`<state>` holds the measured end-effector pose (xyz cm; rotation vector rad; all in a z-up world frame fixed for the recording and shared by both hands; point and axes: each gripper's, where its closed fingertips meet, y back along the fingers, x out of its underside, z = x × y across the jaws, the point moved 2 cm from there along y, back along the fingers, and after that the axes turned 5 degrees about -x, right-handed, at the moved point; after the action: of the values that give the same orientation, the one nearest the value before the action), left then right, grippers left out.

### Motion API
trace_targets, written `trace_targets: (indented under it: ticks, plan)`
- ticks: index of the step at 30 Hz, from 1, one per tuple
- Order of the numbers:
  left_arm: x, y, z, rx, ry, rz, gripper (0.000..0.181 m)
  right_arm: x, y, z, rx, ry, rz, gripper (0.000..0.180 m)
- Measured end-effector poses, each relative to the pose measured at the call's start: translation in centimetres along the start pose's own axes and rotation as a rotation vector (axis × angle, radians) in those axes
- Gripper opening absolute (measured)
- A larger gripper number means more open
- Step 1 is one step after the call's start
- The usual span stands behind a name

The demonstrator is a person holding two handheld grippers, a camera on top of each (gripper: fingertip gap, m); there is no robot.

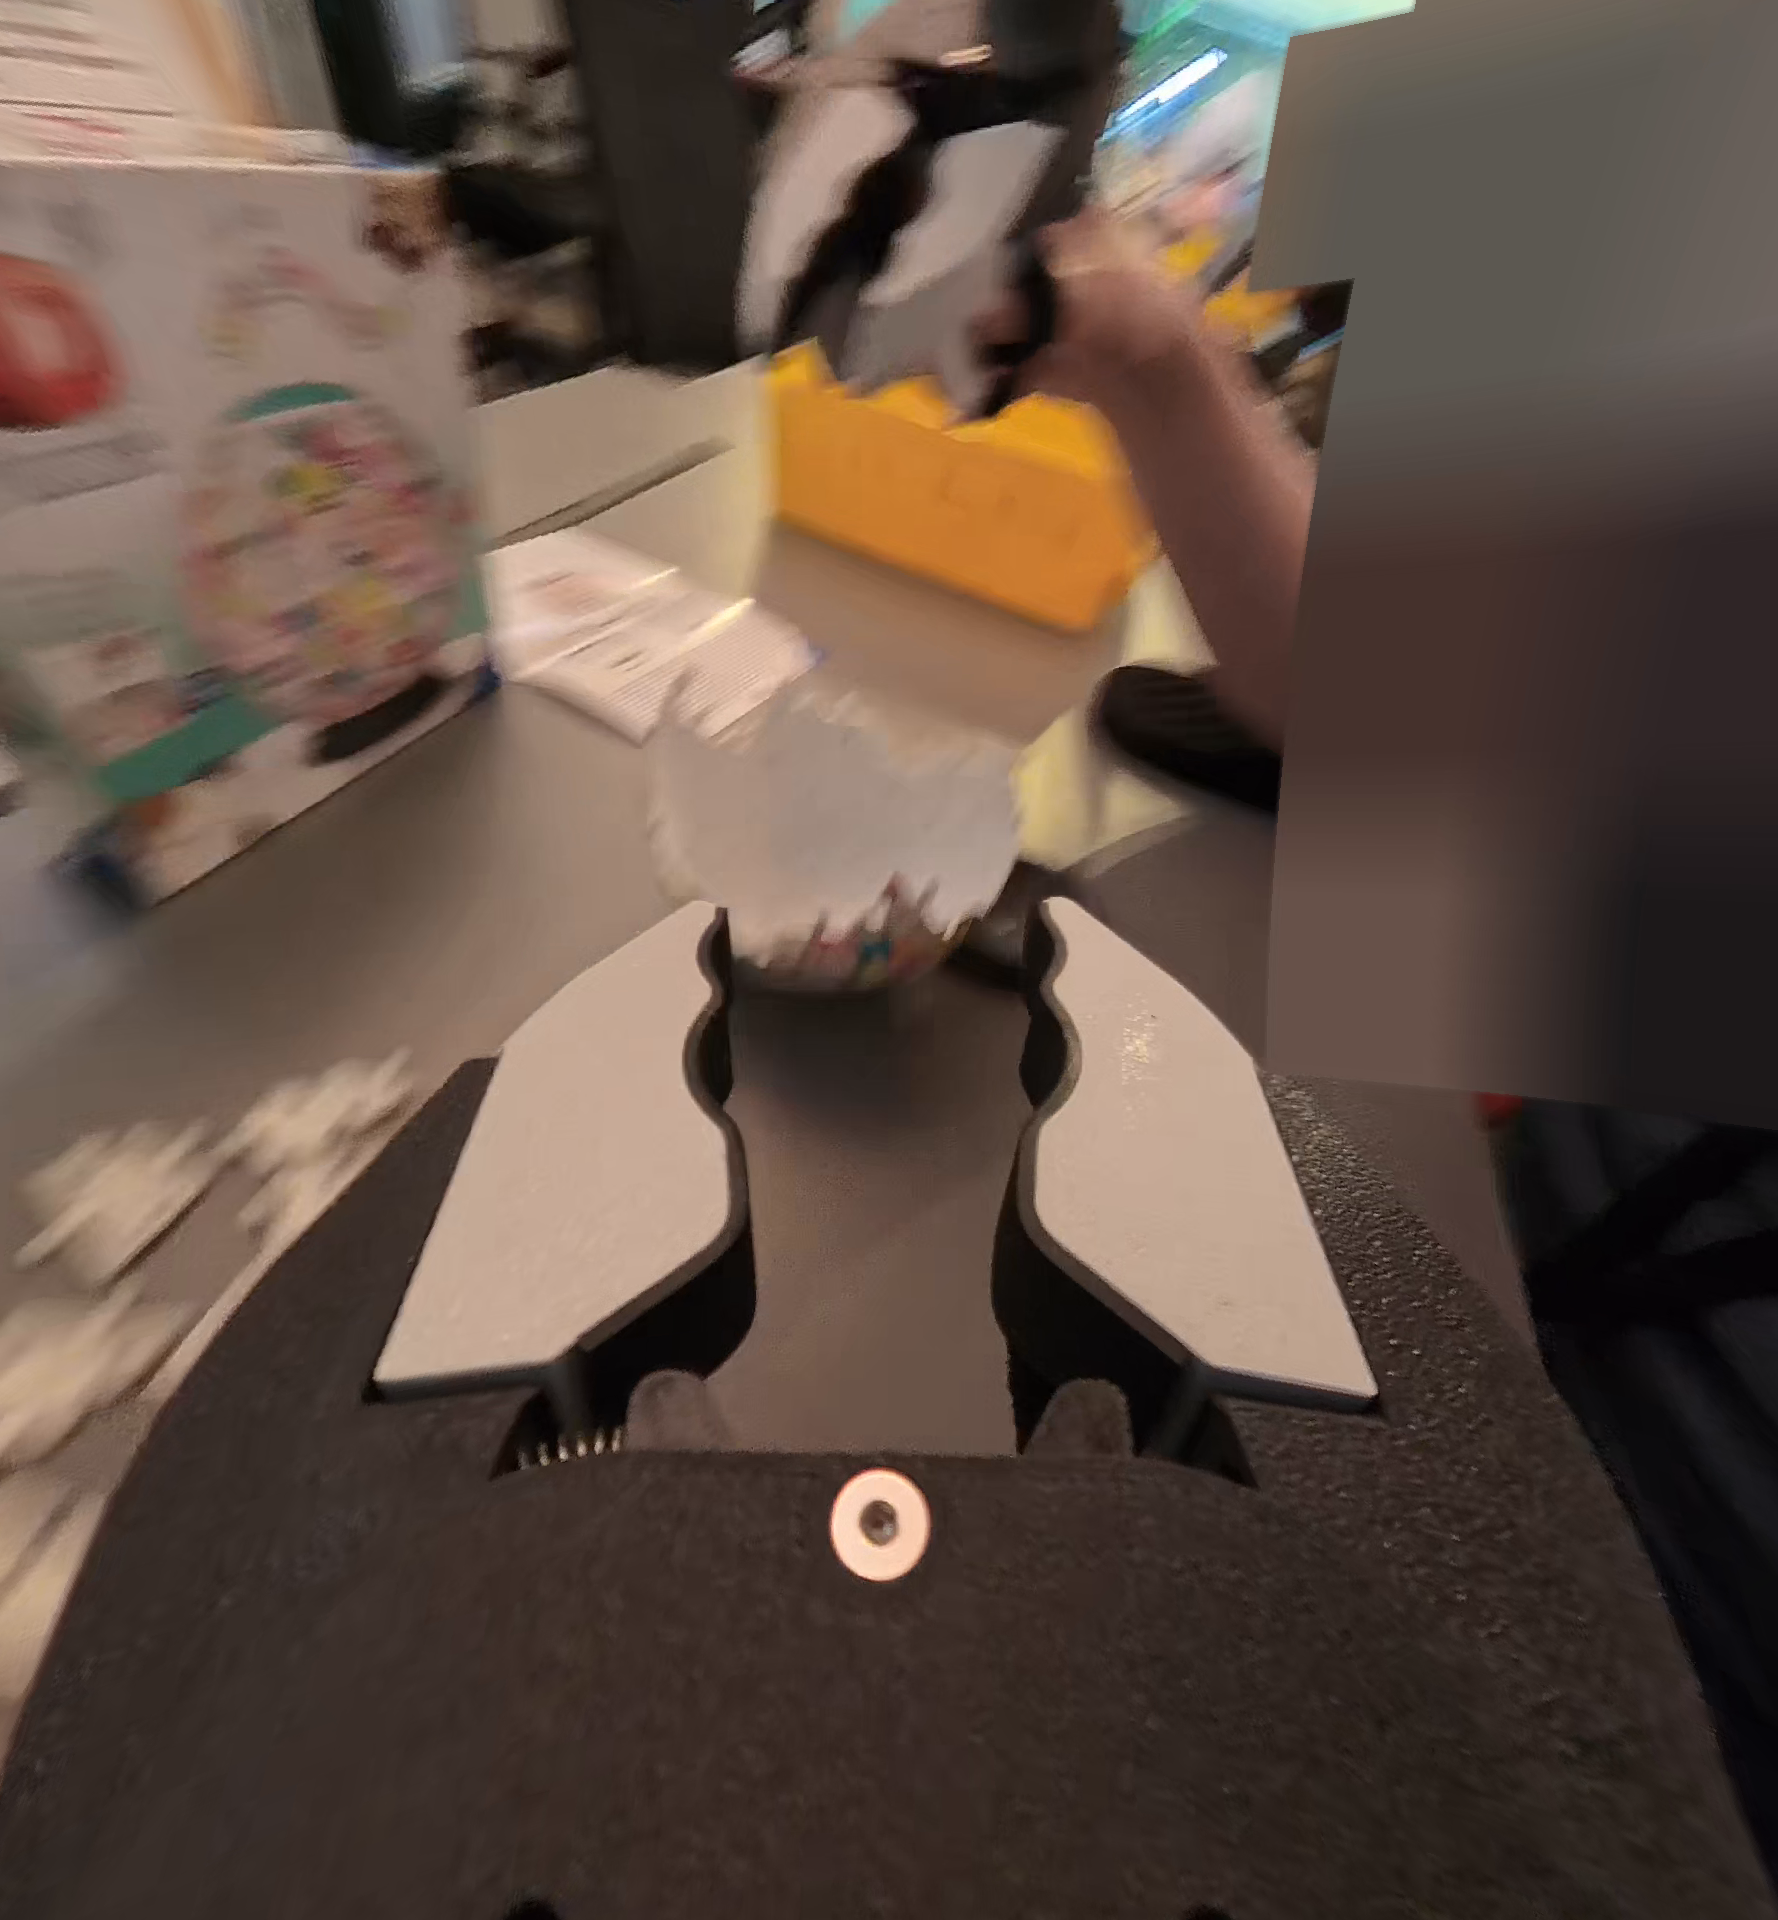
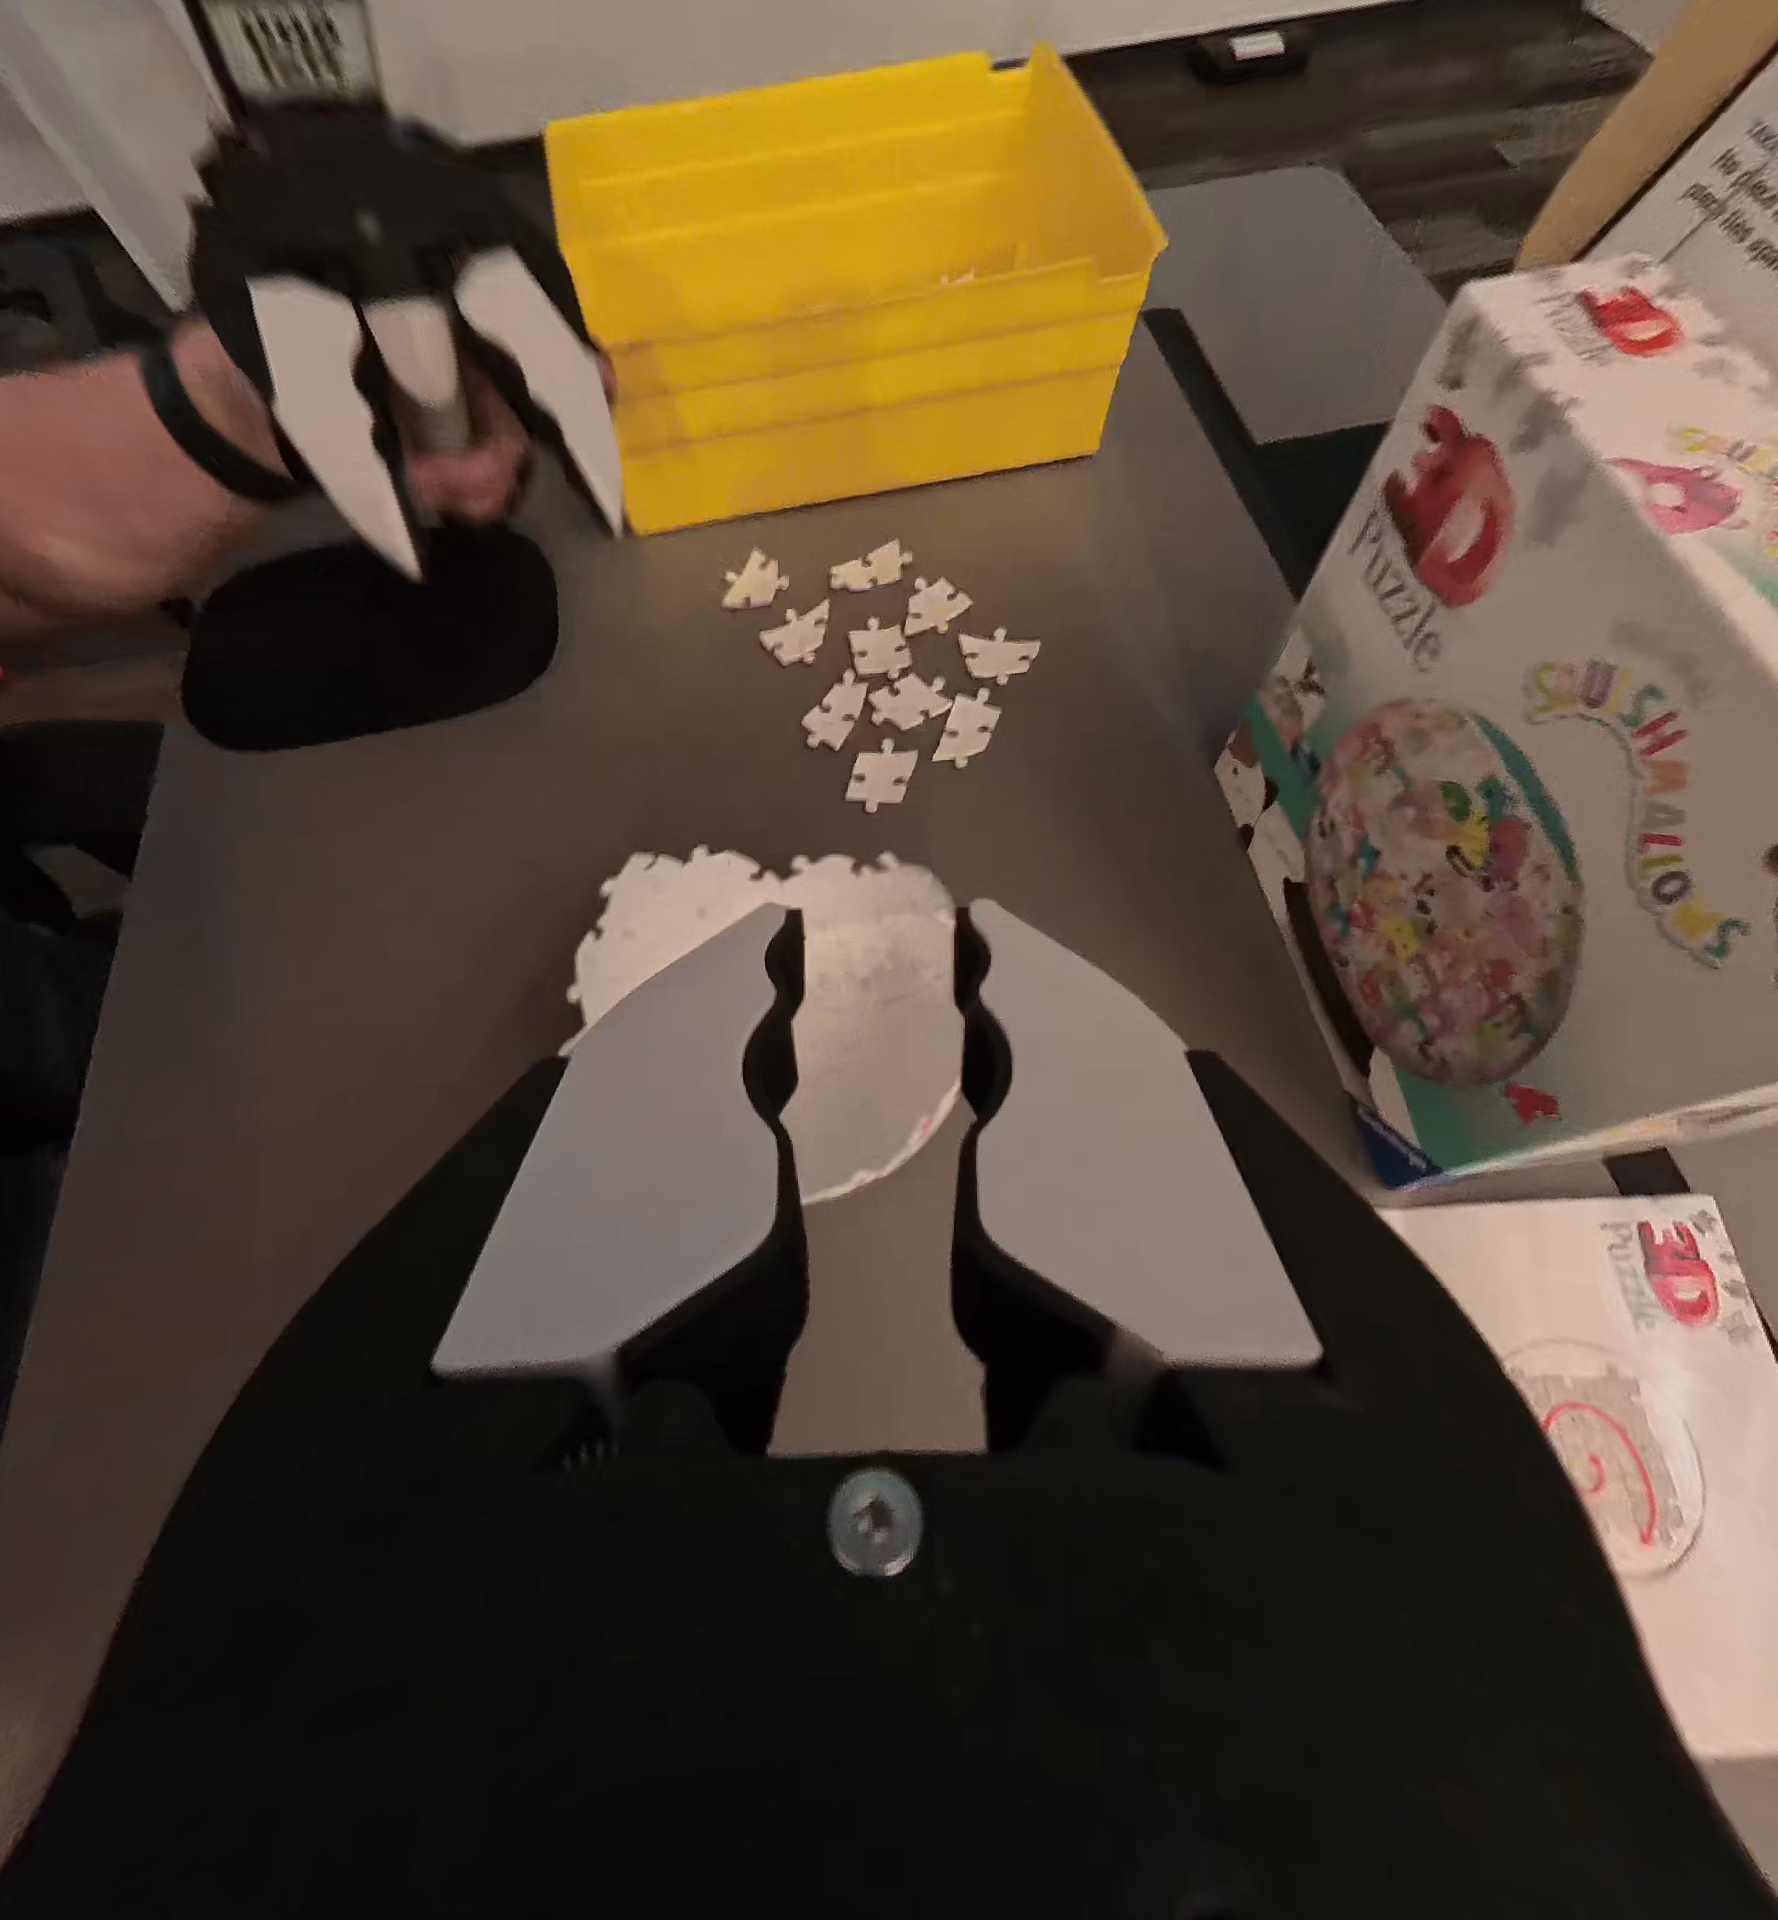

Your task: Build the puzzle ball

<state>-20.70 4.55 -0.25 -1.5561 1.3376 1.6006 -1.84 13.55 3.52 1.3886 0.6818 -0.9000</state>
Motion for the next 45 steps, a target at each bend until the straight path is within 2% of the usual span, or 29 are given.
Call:
trace_targets:
  ticks: [3, 6, 8, 9, 12, 15, 19, 21, 25, 29, 34, 39, 45]
  plan:
    - [1.4, 4.1, 0.3, -0.258, -0.090, 0.126, 0.051, 1.8, 0.0, 1.8, 0.039, 0.044, -0.019, 0.031]
    - [3.4, 7.2, 0.5, -0.501, -0.219, 0.285, 0.051, 2.4, 0.3, 4.1, 0.012, 0.063, -0.205, 0.034]
    - [4.6, 7.7, 0.2, -0.584, -0.263, 0.347, 0.051, 2.9, 0.1, 5.3, -0.033, 0.045, -0.319, 0.048]
    - [5.3, 7.5, 0.0, -0.587, -0.257, 0.373, 0.050, 3.3, -0.2, 5.5, -0.042, 0.028, -0.350, 0.053]
    - [7.6, 6.6, 0.0, -0.591, -0.183, 0.433, 0.052, 4.5, -0.8, 6.0, -0.051, 0.016, -0.395, 0.053]
    - [8.8, 6.4, 0.6, -0.620, -0.100, 0.431, 0.047, 4.5, 0.2, 6.2, -0.011, 0.083, -0.540, 0.044]
    - [9.4, 6.9, 1.8, -0.678, 0.023, 0.407, 0.041, 4.6, 2.0, 6.4, -0.007, 0.013, -0.635, 0.034]
    - [9.6, 6.6, 2.8, -0.725, 0.047, 0.459, 0.048, 5.3, 2.1, 6.1, 0.015, 0.010, -0.623, 0.026]
    - [8.9, 5.0, 4.0, -0.794, -0.023, 0.528, 0.046, 6.3, 1.2, 5.3, 0.044, 0.003, -0.575, 0.031]
    - [8.0, 2.9, 4.9, -0.734, -0.027, 0.516, 0.038, 6.7, 0.7, 5.2, 0.046, -0.002, -0.563, 0.033]
    - [7.9, 1.6, 6.3, -0.656, -0.036, 0.557, 0.039, 7.3, 0.2, 5.1, 0.045, 0.000, -0.510, 0.035]
    - [7.7, 1.9, 7.4, -0.670, -0.053, 0.573, 0.042, 7.4, 0.3, 5.1, 0.031, -0.012, -0.523, 0.036]
    - [6.1, 2.4, 7.6, -0.641, -0.021, 0.465, 0.041, 7.8, -0.1, 5.0, 0.064, 0.028, -0.483, 0.036]
